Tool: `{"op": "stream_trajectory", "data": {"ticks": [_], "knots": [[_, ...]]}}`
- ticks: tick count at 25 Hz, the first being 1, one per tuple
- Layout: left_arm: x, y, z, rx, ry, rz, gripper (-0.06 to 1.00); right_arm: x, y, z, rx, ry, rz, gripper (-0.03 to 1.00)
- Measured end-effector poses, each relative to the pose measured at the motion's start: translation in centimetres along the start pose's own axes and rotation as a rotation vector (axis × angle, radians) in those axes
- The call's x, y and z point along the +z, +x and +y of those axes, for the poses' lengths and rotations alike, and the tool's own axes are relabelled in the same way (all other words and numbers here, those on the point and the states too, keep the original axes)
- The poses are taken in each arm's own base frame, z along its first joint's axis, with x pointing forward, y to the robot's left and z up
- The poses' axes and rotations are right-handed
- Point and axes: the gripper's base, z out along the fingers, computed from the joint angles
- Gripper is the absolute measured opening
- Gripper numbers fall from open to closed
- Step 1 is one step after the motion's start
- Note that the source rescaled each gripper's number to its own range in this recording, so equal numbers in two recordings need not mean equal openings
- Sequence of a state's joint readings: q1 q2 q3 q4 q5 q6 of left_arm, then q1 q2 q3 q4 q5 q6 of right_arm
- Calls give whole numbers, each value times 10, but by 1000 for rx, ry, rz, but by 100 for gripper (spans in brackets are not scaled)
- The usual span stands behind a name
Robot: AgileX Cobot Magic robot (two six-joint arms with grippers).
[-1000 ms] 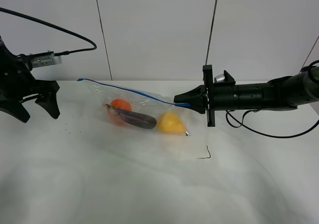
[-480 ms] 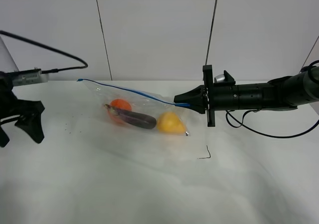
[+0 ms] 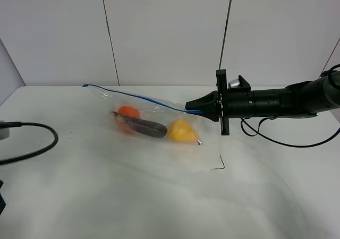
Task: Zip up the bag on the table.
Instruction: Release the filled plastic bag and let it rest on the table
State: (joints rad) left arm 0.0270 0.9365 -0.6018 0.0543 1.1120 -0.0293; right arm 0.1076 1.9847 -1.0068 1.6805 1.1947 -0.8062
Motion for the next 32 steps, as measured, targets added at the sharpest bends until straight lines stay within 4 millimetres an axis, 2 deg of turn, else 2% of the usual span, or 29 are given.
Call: {"op": "stream_trajectory", "data": {"ticks": [6,14,20,28,32], "knots": [[-17,42,-1,41,13,-259,96,0,0,0,0,0,0,0],[-44,77,-1,35,30,-560,96,0,0,0,-1,1,1,0],[-52,93,-1,30,34,-674,96,0,0,0,-1,1,1,0],[-52,98,-2,28,40,-701,96,0,0,0,-1,1,1,0],[-56,109,-2,25,45,-783,96,0,0,0,-1,1,1,0]]}}
